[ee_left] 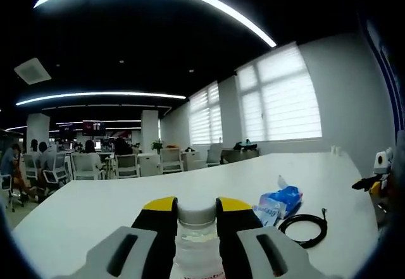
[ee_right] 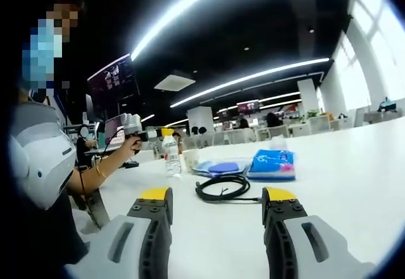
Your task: Arrange the tabletop items into an orderly group along one side of the table until the central work area is clear of visible clutter.
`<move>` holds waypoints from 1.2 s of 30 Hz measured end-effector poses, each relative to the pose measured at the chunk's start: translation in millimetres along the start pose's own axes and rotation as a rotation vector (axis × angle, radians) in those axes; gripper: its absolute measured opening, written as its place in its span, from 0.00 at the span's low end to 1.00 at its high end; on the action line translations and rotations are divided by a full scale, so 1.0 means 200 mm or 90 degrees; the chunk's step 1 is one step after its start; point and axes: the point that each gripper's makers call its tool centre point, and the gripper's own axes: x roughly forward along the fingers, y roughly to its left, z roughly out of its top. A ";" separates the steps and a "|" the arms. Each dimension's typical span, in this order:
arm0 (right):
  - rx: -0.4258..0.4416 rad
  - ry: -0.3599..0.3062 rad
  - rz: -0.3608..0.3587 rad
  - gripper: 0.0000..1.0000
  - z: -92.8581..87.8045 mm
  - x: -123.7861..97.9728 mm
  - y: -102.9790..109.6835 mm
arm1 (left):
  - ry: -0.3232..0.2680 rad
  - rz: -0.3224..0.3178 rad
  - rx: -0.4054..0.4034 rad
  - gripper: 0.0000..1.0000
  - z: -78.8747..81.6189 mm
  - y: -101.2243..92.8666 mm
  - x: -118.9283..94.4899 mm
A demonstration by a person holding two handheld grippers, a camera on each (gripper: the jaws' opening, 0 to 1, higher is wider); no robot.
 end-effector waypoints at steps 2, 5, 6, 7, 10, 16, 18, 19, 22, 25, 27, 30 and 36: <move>-0.004 0.003 0.000 0.55 0.00 0.00 0.00 | -0.003 0.009 0.004 0.21 0.02 0.03 0.00; -0.003 0.003 0.000 0.55 0.00 0.00 0.00 | -0.001 0.014 0.012 0.21 0.02 0.04 0.00; -0.003 0.003 0.000 0.55 0.00 0.00 0.00 | -0.001 0.031 0.020 0.21 0.03 0.09 0.00; -0.003 0.003 0.000 0.55 0.00 0.00 0.00 | -0.001 0.034 0.024 0.21 0.03 0.10 0.00; -0.001 0.003 -0.003 0.55 -0.01 -0.01 0.00 | -0.001 0.044 0.035 0.21 0.04 0.12 0.01; -0.003 -0.001 -0.010 0.54 0.00 -0.02 -0.02 | -0.003 0.060 0.052 0.21 0.09 0.19 0.04; -0.002 -0.004 -0.011 0.54 0.01 -0.02 -0.02 | -0.005 0.064 0.051 0.21 0.10 0.20 0.05; -0.001 -0.004 -0.011 0.54 0.01 -0.02 -0.03 | -0.005 0.065 0.052 0.21 0.10 0.21 0.05; 0.000 0.000 -0.011 0.54 0.00 -0.02 -0.03 | -0.001 0.077 0.048 0.21 0.10 0.26 0.08; 0.002 0.003 -0.012 0.54 -0.02 -0.02 -0.03 | 0.002 0.085 0.043 0.21 0.10 0.30 0.11; 0.004 0.005 -0.016 0.54 -0.02 -0.02 -0.04 | 0.006 0.092 0.045 0.21 0.09 0.33 0.12; 0.006 0.007 -0.021 0.54 -0.04 -0.02 -0.06 | 0.027 0.104 0.044 0.21 0.03 0.36 0.13; 0.007 0.009 -0.022 0.54 -0.04 -0.01 -0.06 | 0.022 0.104 0.045 0.21 0.01 0.35 0.11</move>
